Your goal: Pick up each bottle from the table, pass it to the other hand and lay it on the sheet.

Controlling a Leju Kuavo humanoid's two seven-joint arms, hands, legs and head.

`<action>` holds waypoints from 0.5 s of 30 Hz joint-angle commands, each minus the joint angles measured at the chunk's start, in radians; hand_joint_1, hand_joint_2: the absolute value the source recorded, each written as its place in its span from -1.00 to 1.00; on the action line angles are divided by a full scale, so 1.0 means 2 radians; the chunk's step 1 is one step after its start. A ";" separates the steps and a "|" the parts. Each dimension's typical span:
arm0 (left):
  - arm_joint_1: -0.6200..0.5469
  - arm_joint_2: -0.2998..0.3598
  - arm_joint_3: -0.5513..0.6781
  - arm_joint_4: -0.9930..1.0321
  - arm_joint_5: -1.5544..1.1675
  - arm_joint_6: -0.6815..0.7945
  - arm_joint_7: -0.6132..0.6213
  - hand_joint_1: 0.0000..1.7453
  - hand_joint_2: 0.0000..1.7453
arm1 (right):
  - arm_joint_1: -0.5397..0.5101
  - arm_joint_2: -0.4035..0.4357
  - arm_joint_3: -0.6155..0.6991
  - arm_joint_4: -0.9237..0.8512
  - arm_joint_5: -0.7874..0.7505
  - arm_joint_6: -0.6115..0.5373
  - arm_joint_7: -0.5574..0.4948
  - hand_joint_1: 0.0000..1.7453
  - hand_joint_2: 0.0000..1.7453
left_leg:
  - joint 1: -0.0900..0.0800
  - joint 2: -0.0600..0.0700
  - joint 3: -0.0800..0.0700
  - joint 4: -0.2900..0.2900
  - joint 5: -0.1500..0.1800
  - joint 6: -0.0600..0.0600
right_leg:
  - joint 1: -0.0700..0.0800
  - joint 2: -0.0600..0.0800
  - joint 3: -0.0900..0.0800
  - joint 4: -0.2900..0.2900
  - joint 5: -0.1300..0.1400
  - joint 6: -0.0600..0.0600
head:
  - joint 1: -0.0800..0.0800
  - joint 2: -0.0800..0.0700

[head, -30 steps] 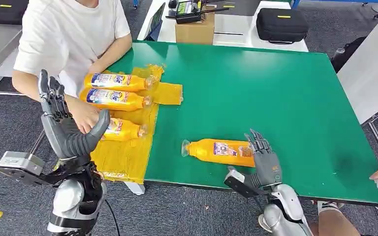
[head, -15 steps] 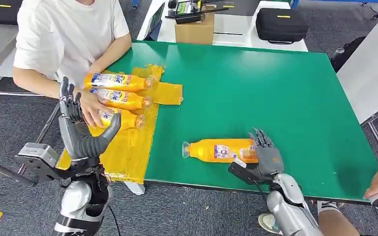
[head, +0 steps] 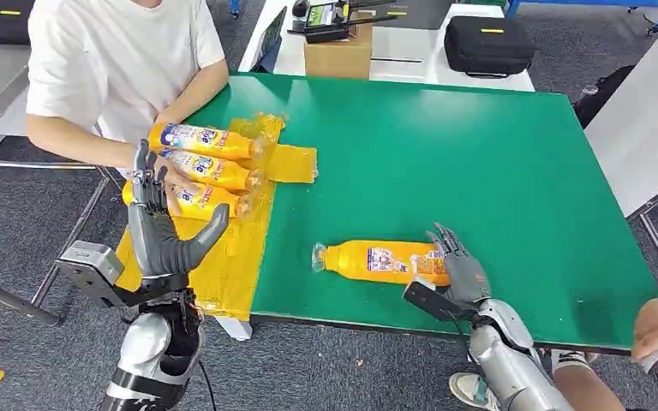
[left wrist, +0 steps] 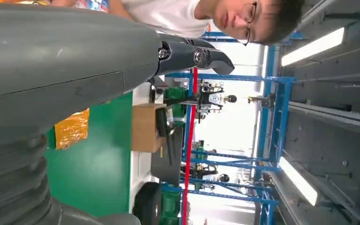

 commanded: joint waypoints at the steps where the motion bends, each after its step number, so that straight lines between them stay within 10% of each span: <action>1: -0.020 0.007 -0.010 0.038 0.005 -0.006 -0.001 -1.00 1.00 | 0.008 -0.002 0.027 0.046 0.001 -0.004 -0.016 0.82 1.00 | 0.000 -0.001 0.002 -0.001 0.000 -0.001 | 0.001 -0.002 0.003 -0.001 -0.001 -0.001 | 0.000 0.000; 4: -0.019 0.009 -0.014 0.037 0.010 -0.017 -0.003 -1.00 1.00 | 0.016 0.001 0.025 0.036 -0.015 -0.017 -0.039 0.84 1.00 | 0.000 -0.001 0.002 -0.001 0.000 0.000 | 0.001 -0.002 0.002 -0.001 -0.001 -0.001 | 0.000 0.000; 5: -0.017 0.009 -0.013 0.034 0.012 -0.020 -0.005 -1.00 1.00 | 0.016 0.001 0.031 0.033 -0.009 -0.028 -0.034 0.56 1.00 | 0.001 -0.001 0.002 -0.001 0.000 -0.001 | 0.001 -0.002 0.003 -0.001 -0.001 -0.001 | 0.000 0.000; 6: -0.015 0.009 -0.012 0.031 0.013 -0.022 -0.005 -1.00 1.00 | 0.014 0.003 0.034 0.034 -0.006 -0.034 -0.025 -0.88 1.00 | 0.000 -0.001 0.002 -0.001 0.000 0.000 | 0.000 -0.001 0.002 -0.001 0.000 -0.001 | 0.000 0.000; 8: -0.013 0.010 -0.011 0.026 0.015 -0.025 -0.006 -1.00 1.00 | 0.007 0.007 0.038 0.037 -0.006 -0.025 -0.022 -1.00 1.00 | 0.000 0.000 0.003 -0.001 -0.001 -0.001 | 0.001 -0.001 0.003 -0.001 -0.001 -0.001 | 0.000 0.000; 9: -0.014 0.010 -0.010 0.028 0.016 -0.027 -0.005 -1.00 1.00 | 0.004 0.004 0.041 0.039 -0.012 -0.007 -0.036 1.00 1.00 | 0.000 0.000 0.002 0.000 -0.001 -0.001 | 0.001 0.000 0.002 0.000 0.000 -0.001 | 0.000 0.000; 15: -0.016 0.012 -0.005 0.034 0.023 -0.031 -0.002 -1.00 1.00 | -0.006 -0.001 0.050 0.064 -0.022 0.035 -0.030 1.00 1.00 | 0.000 0.000 0.002 -0.001 0.000 -0.001 | 0.001 -0.001 0.002 -0.001 0.000 -0.001 | 0.000 0.000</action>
